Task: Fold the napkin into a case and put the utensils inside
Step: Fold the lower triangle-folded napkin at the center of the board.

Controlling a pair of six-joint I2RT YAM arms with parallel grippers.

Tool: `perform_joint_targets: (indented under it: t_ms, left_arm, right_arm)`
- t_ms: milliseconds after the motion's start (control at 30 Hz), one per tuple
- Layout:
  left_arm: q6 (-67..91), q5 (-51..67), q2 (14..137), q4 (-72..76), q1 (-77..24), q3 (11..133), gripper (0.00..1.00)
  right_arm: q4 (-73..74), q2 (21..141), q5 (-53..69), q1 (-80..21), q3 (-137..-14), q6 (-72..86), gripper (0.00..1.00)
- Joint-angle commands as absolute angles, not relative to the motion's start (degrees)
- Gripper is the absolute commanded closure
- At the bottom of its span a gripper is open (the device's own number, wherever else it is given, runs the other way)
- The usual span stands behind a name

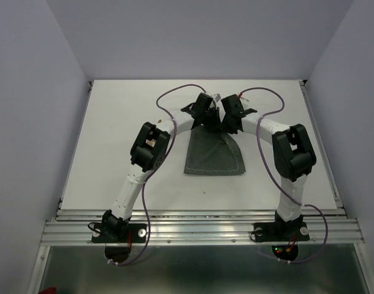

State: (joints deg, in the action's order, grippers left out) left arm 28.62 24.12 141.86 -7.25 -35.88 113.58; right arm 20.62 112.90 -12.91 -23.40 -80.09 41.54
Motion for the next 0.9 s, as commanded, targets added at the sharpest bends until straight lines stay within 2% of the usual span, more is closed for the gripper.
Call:
perform_joint_targets:
  t_ms: [0,433,867]
  left_arm:
    - [27.2,20.9,140.5,-11.7,-35.5,110.9,1.00]
    - [27.9,22.8,135.0,-11.5,-35.0,109.5,1.00]
    - [27.8,20.0,124.0,-11.6,-32.3,97.3,1.00]
  right_arm:
    - [25.6,116.8,-16.5,-25.2,-84.5,45.8,0.99]
    - [34.4,124.1,-22.8,-25.2,-87.1,50.9,0.99]
    - [43.4,124.1,-28.9,-25.2,-87.8,58.6,0.99]
